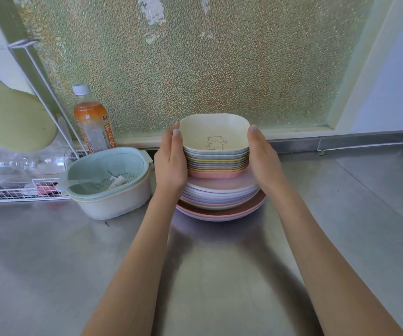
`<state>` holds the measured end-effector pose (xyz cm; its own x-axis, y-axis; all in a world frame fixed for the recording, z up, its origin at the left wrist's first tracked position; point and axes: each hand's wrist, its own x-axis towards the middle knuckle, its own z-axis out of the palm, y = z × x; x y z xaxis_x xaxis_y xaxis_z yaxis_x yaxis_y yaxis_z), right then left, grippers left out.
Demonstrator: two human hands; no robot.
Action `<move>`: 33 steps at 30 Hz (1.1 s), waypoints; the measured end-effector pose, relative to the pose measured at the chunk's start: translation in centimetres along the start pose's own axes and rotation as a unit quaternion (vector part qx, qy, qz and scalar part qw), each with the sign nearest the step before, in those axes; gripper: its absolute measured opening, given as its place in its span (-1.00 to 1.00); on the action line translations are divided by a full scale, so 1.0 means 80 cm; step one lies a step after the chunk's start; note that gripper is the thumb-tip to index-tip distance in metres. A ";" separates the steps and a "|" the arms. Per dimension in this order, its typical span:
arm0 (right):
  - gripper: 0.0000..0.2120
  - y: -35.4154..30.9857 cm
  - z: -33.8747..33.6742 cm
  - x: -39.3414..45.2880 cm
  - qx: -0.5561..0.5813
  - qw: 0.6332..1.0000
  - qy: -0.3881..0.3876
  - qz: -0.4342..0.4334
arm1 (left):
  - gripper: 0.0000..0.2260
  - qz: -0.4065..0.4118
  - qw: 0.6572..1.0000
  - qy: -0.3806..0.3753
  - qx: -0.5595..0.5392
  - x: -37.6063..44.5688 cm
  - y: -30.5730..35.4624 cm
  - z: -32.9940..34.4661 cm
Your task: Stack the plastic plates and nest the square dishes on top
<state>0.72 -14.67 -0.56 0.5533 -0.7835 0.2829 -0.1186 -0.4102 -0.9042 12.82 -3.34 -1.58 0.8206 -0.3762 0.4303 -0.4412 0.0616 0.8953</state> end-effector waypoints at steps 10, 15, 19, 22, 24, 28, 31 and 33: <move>-0.58 0.007 0.002 0.004 -0.009 0.998 -0.002 -0.056 | -0.61 0.018 0.999 -0.024 0.020 -0.001 -0.005 0.000; -0.57 0.013 -0.002 0.004 -0.044 0.998 -0.002 -0.045 | -0.62 0.003 1.000 -0.024 0.007 0.000 -0.007 0.002; -0.56 0.010 0.002 0.005 -0.027 0.999 -0.005 -0.043 | -0.60 -0.002 1.000 -0.029 -0.003 0.001 -0.008 0.000; -0.52 0.010 0.002 0.006 -0.010 1.000 0.008 -0.028 | -0.57 0.009 0.999 -0.037 -0.014 0.003 -0.010 -0.002; -0.51 0.013 0.002 0.005 -0.003 0.999 0.016 -0.027 | -0.56 0.016 0.999 -0.041 -0.019 0.002 -0.012 -0.002; -0.52 0.019 0.001 0.005 -0.003 1.000 0.013 -0.026 | -0.57 0.010 0.999 -0.041 -0.012 0.002 -0.014 -0.002; -0.50 0.016 -0.002 0.008 -0.014 1.000 0.005 -0.022 | -0.55 0.024 0.999 -0.047 -0.015 0.004 -0.010 -0.004; -0.47 0.003 -0.011 0.013 0.015 0.999 0.034 -0.029 | -0.55 0.062 0.997 -0.014 -0.044 0.012 0.009 -0.011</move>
